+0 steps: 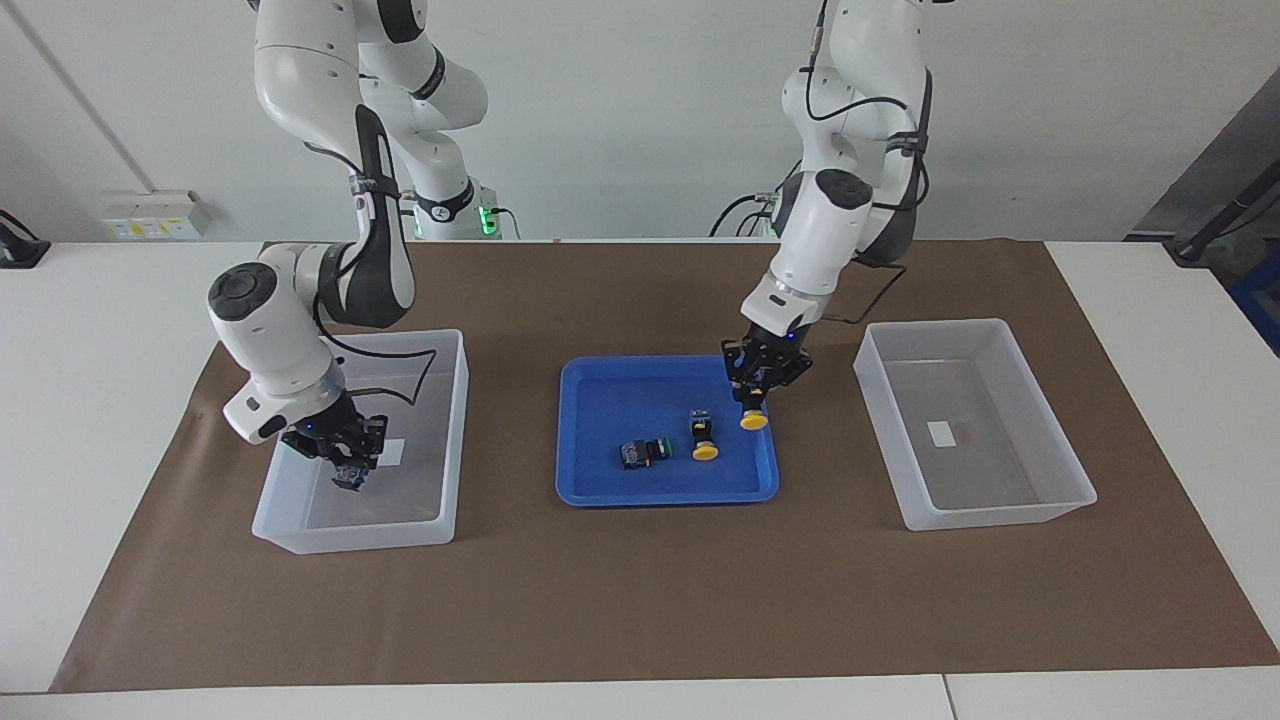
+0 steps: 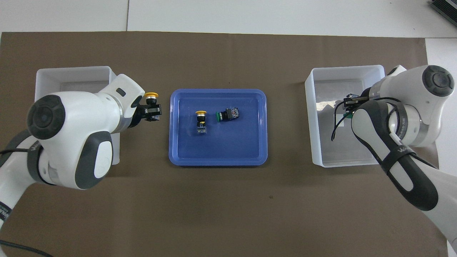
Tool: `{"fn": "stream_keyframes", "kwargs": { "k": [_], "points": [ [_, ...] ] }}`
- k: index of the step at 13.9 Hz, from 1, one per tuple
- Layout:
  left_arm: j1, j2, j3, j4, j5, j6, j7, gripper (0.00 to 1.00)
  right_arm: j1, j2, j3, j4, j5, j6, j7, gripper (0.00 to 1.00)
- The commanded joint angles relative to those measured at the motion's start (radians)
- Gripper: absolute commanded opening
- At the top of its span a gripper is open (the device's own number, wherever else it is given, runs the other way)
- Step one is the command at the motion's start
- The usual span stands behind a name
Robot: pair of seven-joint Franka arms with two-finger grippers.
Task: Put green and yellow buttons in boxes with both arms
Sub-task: 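Drop the green button in the right box while the left gripper carries yellow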
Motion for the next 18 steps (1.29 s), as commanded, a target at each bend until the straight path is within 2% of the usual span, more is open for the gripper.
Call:
{"fn": "stream_keyframes", "kwargs": {
  "k": [1, 2, 5, 8, 10, 14, 18],
  "points": [
    [0.127, 0.027, -0.009, 0.083, -0.007, -0.037, 0.112, 0.00, 0.005, -0.001, 0.002, -0.001, 0.032, 0.014, 0.012, 0.92],
    [0.153, 0.031, -0.009, 0.083, -0.007, -0.020, 0.158, 0.00, 0.007, -0.008, 0.007, 0.004, 0.032, 0.005, 0.024, 1.00],
    [0.244, 0.049, -0.009, 0.074, -0.007, 0.014, 0.291, 0.00, 0.031, -0.077, 0.010, 0.030, 0.032, -0.061, 0.070, 1.00],
    [0.314, 0.083, -0.009, 0.065, -0.008, 0.056, 0.400, 0.00, 0.085, -0.126, 0.011, 0.088, 0.030, -0.129, 0.206, 1.00],
    [0.334, 0.115, -0.009, 0.060, -0.013, 0.083, 0.437, 0.00, 0.148, -0.125, 0.011, 0.131, 0.027, -0.140, 0.355, 1.00],
    [0.342, 0.188, -0.011, 0.060, -0.016, 0.133, 0.489, 0.00, 0.295, -0.114, 0.011, 0.136, 0.015, -0.100, 0.633, 1.00],
    [0.348, 0.239, -0.009, 0.060, -0.016, 0.150, 0.537, 0.00, 0.427, -0.033, 0.011, 0.136, 0.018, 0.034, 0.864, 1.00]
  ]
}}
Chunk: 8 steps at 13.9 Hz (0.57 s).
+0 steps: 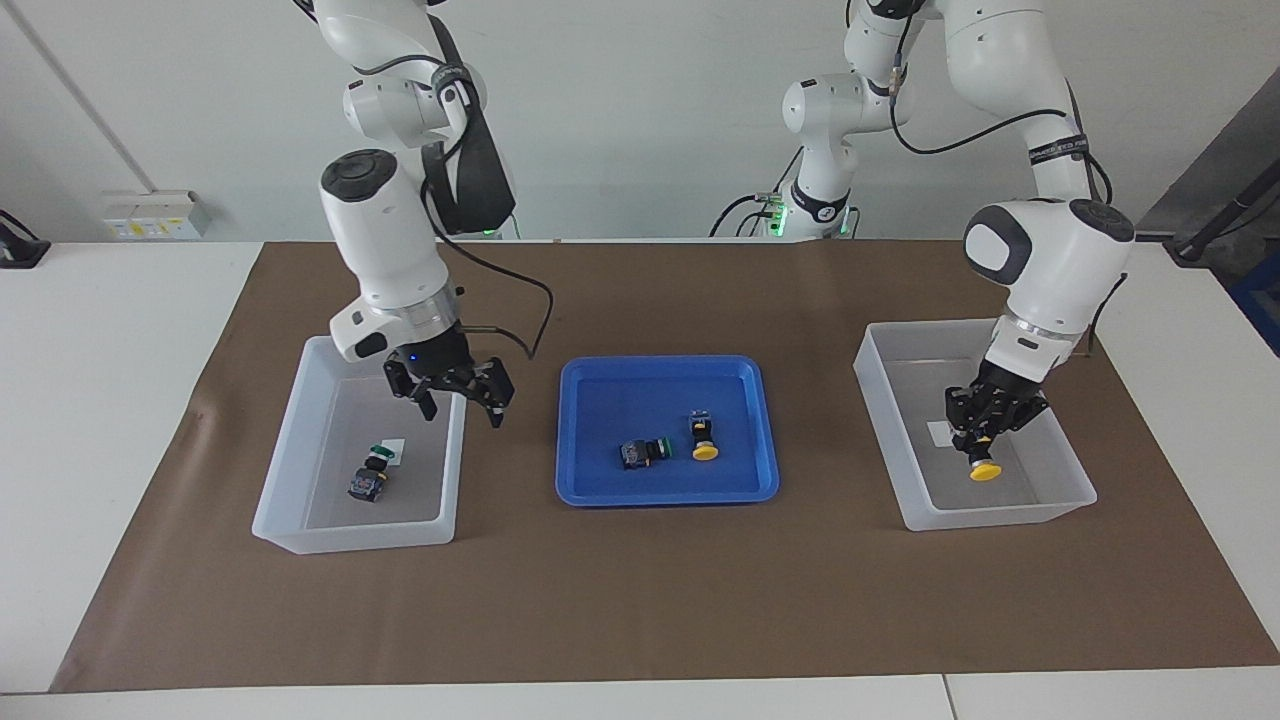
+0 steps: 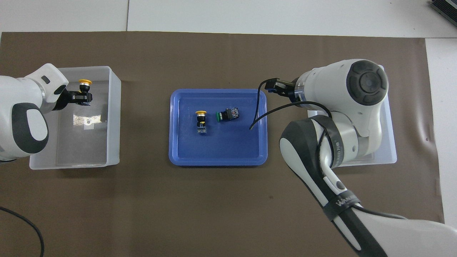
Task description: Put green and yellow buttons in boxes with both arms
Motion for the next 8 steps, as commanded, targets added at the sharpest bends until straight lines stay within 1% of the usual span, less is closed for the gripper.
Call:
{"fn": "stream_keyframes", "kwargs": {
  "k": [1, 3, 5, 6, 7, 8],
  "points": [
    [0.013, 0.035, -0.009, 0.002, -0.017, 0.034, 0.035, 0.00, 0.069, 0.072, -0.003, 0.012, 0.012, 0.087, 0.135, 1.00],
    [0.008, 0.052, -0.009, -0.002, -0.016, 0.045, 0.036, 0.00, 0.113, 0.106, -0.003, 0.014, 0.013, 0.141, 0.231, 1.00],
    [-0.002, 0.074, -0.009, -0.002, -0.016, 0.063, 0.032, 0.01, 0.159, 0.167, -0.003, 0.029, 0.012, 0.210, 0.325, 1.00],
    [-0.002, 0.077, -0.009, -0.002, -0.016, 0.065, 0.028, 0.27, 0.179, 0.201, -0.003, 0.049, 0.003, 0.216, 0.362, 1.00],
    [-0.002, 0.078, -0.009, -0.002, -0.016, 0.065, 0.027, 0.80, 0.191, 0.230, -0.003, 0.069, 0.000, 0.219, 0.391, 1.00],
    [-0.002, 0.078, -0.009, 0.002, -0.016, 0.065, 0.028, 1.00, 0.198, 0.253, -0.003, 0.082, -0.002, 0.219, 0.409, 1.00]
  ]
}}
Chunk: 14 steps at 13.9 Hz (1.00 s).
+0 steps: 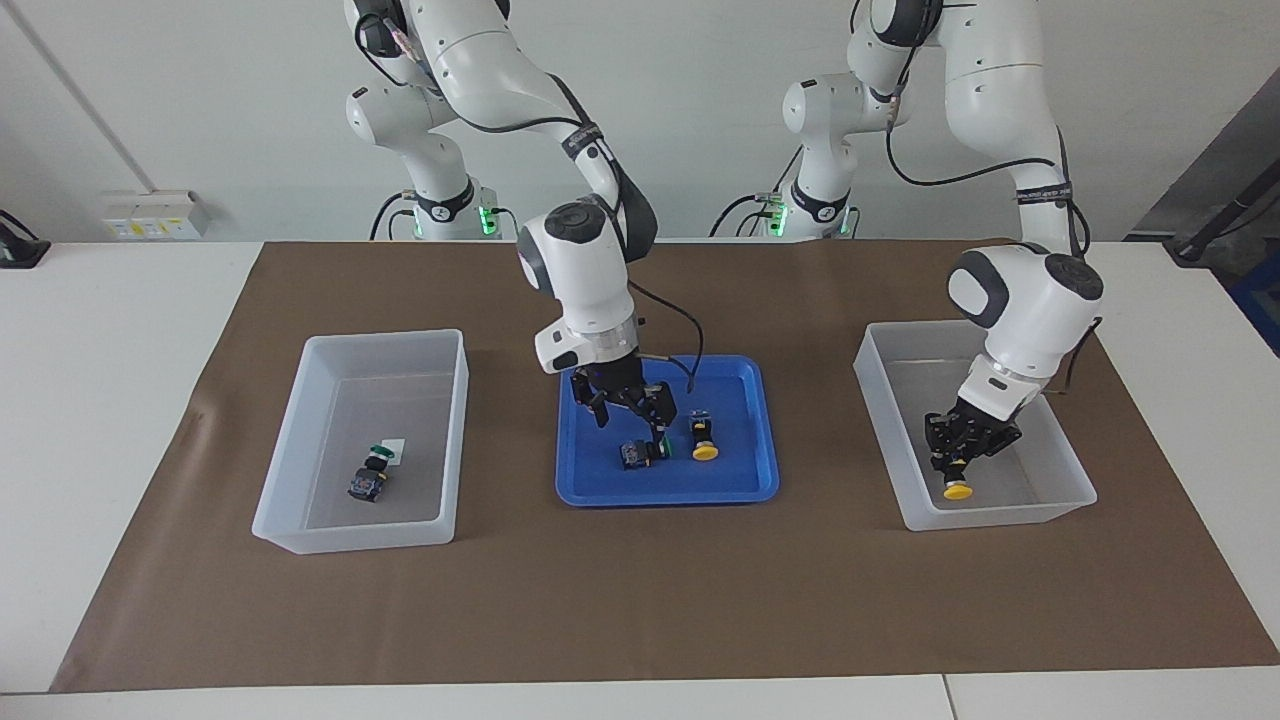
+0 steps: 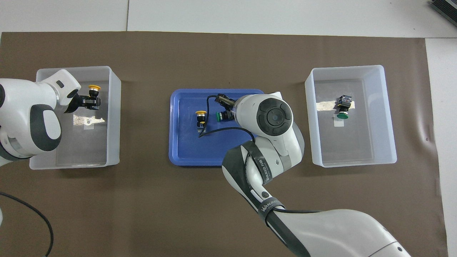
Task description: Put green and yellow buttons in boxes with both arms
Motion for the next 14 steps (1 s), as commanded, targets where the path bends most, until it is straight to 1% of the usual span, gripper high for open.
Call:
{"fn": "stream_keyframes", "kwargs": {
  "k": [1, 3, 6, 7, 8, 9, 10, 12, 14],
  "points": [
    [-0.004, 0.004, 0.003, 0.015, -0.016, 0.011, 0.013, 1.00, 0.008, 0.078, -0.004, 0.063, -0.002, 0.016, 0.047, 1.00],
    [-0.001, 0.001, 0.003, 0.059, -0.016, -0.030, 0.012, 1.00, -0.001, 0.093, -0.004, 0.060, -0.004, 0.030, 0.047, 1.00],
    [0.000, 0.001, 0.005, 0.206, -0.014, -0.228, 0.007, 1.00, -0.001, 0.115, -0.006, 0.051, -0.005, 0.032, 0.044, 1.00],
    [-0.001, -0.001, 0.005, 0.248, -0.014, -0.274, -0.005, 1.00, 0.006, 0.113, -0.006, 0.051, -0.011, 0.018, 0.044, 0.74],
    [-0.004, -0.001, 0.005, 0.280, -0.010, -0.309, -0.029, 1.00, 0.007, 0.113, -0.006, 0.051, -0.017, 0.015, 0.041, 0.40],
    [-0.007, -0.001, 0.002, 0.311, -0.005, -0.342, -0.072, 1.00, 0.007, 0.113, -0.006, 0.051, -0.020, 0.013, 0.039, 0.09],
    [-0.032, 0.001, 0.000, 0.331, -0.004, -0.360, -0.118, 1.00, 0.008, 0.113, -0.006, 0.057, -0.020, 0.001, 0.041, 0.00],
    [-0.090, 0.001, 0.001, 0.335, -0.002, -0.356, -0.204, 1.00, 0.008, 0.104, -0.007, 0.068, -0.022, -0.037, 0.038, 0.00],
    [-0.148, 0.002, 0.001, 0.329, 0.000, -0.334, -0.294, 1.00, -0.007, 0.066, -0.013, 0.081, -0.036, -0.084, 0.024, 0.00]
  ]
}}
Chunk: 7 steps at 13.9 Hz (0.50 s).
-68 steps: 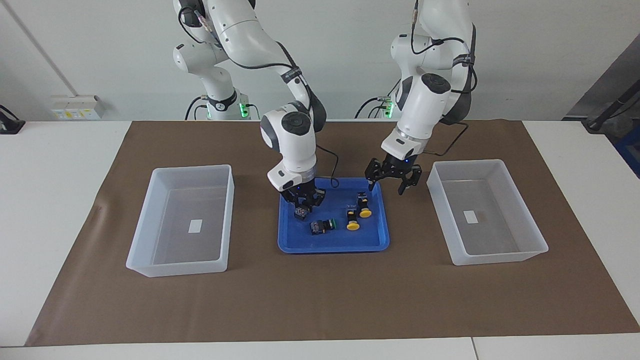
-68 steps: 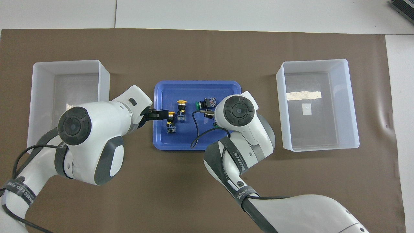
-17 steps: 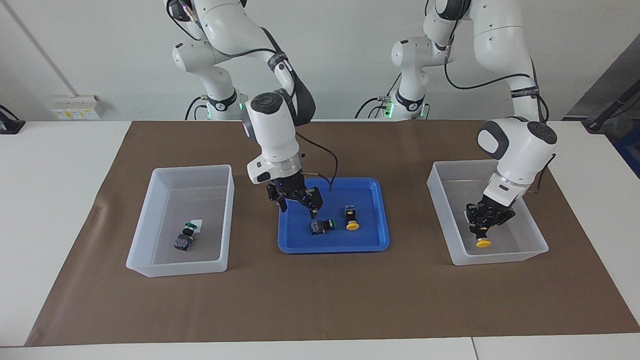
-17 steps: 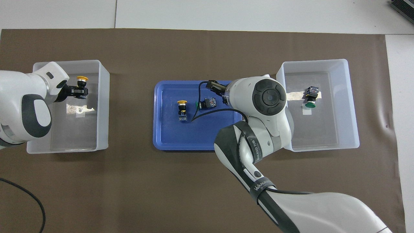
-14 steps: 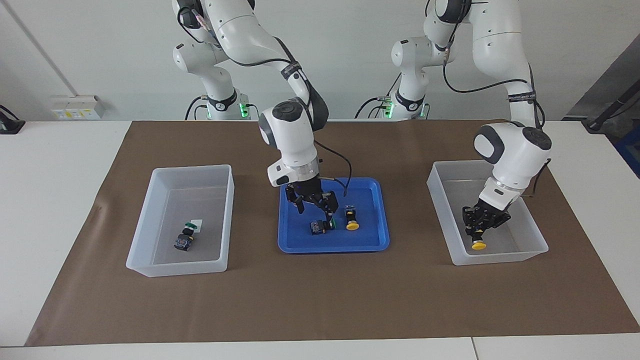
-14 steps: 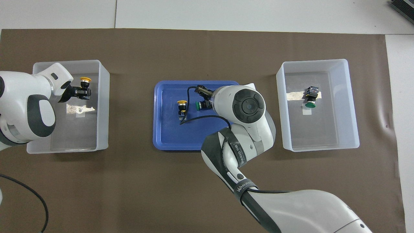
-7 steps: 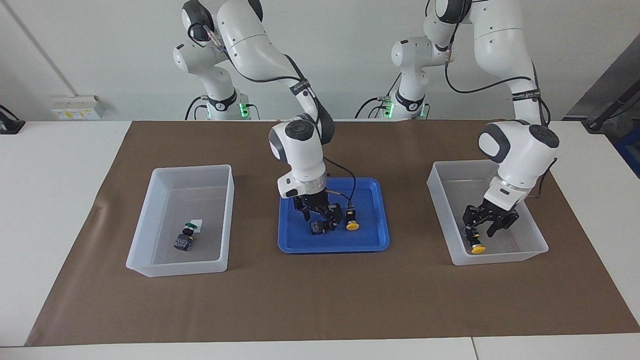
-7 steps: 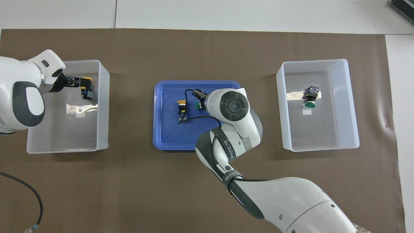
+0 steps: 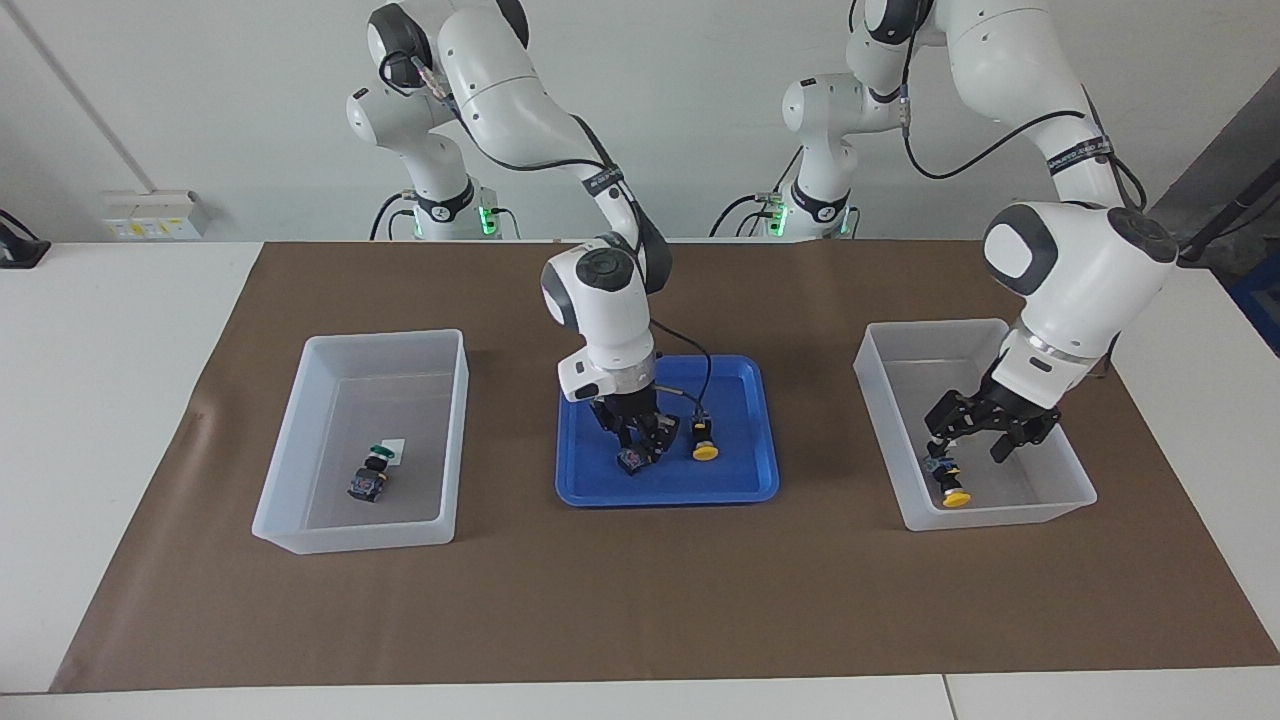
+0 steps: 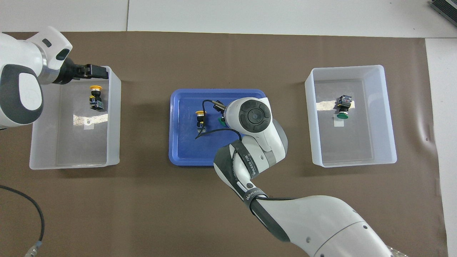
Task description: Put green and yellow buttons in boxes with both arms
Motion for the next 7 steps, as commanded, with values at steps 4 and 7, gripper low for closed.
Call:
{"fn": "stream_keyframes", "kwargs": {
  "k": [4, 7],
  "points": [
    [-0.199, -0.014, 0.012, -0.108, 0.003, 0.131, -0.241, 1.00, -0.088, -0.187, -0.011, 0.025, -0.027, -0.239, -0.138, 0.00],
    [-0.311, -0.046, 0.010, -0.230, 0.003, 0.263, -0.346, 1.00, -0.187, -0.255, -0.011, 0.025, -0.027, -0.349, -0.331, 0.00]
  ]
}}
